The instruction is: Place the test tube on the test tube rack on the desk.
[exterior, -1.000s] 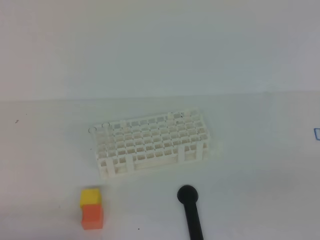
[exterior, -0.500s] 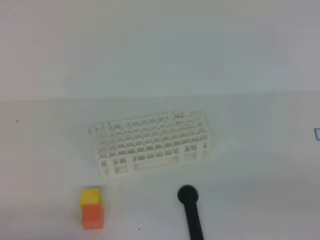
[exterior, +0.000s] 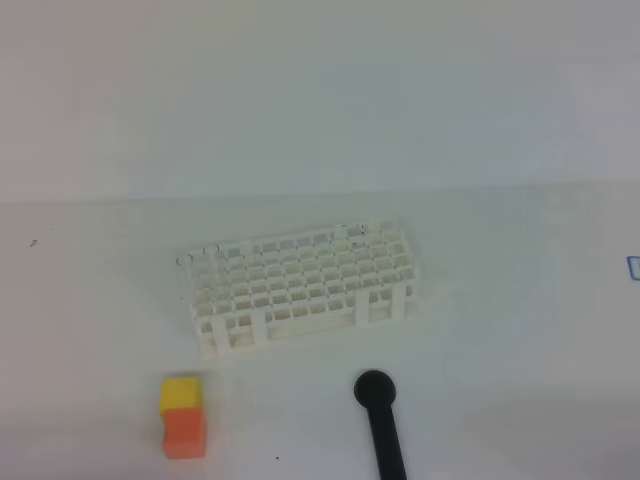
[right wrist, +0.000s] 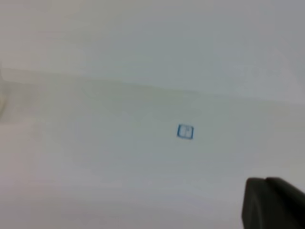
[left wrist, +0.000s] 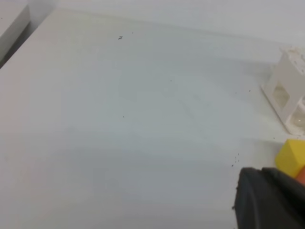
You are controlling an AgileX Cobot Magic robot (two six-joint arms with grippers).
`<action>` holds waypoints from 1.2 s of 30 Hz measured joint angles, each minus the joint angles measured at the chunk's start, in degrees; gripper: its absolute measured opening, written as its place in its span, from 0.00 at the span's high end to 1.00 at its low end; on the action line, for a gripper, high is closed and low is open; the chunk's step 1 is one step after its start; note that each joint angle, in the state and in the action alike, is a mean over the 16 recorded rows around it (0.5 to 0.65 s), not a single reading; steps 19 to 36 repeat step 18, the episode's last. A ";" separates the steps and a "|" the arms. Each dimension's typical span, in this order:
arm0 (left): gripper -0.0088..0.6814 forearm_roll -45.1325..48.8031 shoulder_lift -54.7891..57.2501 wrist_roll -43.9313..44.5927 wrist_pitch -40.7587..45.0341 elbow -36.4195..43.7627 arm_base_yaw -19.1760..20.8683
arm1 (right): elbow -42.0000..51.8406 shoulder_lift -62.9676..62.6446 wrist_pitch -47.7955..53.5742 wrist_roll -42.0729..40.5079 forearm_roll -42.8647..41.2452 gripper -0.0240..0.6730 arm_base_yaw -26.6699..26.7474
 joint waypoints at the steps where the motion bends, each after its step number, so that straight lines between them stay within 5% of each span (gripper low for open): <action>1: 0.99 0.00 0.00 0.00 0.00 0.00 0.00 | 0.29 -0.18 1.16 1.16 -0.40 0.97 -0.79; 11: 0.99 0.00 0.00 0.00 0.00 0.00 0.00 | 0.75 -0.65 8.62 5.88 -2.94 0.97 -5.37; 36: 0.99 0.00 0.00 0.00 0.00 0.00 0.00 | 0.68 -0.65 9.94 6.86 -3.31 0.97 -6.13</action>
